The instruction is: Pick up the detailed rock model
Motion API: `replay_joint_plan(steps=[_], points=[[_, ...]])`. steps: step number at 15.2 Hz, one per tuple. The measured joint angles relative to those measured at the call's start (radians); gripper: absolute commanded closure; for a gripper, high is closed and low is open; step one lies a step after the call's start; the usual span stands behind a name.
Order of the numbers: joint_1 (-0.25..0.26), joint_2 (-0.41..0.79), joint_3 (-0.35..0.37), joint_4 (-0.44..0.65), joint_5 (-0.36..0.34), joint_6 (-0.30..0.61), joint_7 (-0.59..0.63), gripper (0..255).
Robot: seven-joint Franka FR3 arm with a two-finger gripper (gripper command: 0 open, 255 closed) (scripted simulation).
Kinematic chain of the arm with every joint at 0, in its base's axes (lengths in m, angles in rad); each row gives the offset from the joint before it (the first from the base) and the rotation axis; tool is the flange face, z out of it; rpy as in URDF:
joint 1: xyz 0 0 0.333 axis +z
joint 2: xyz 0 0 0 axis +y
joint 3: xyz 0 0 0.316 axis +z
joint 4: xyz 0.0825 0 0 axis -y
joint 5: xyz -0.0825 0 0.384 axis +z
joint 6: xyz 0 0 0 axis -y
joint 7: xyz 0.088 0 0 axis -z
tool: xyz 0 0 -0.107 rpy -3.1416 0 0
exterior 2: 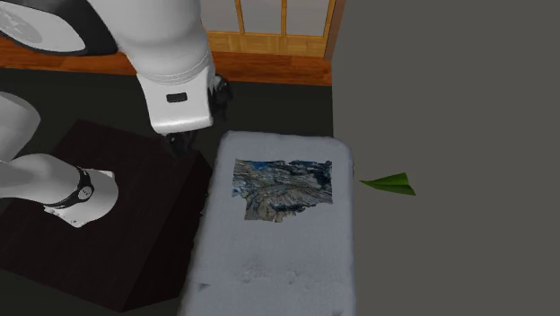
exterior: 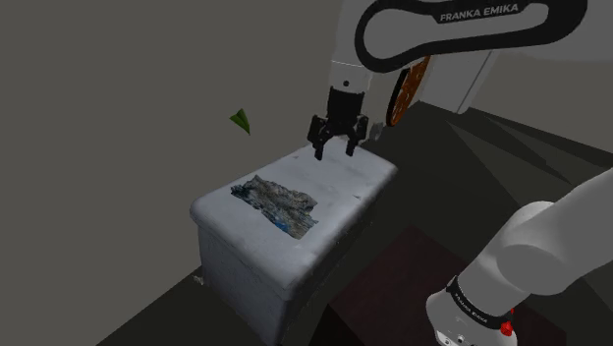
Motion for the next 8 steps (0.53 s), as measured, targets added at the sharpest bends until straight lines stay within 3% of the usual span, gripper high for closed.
replay_joint_plan(steps=[8], points=[[0.006, 0.359, 0.068, 0.251, -0.044, 0.04, 0.363, 0]])
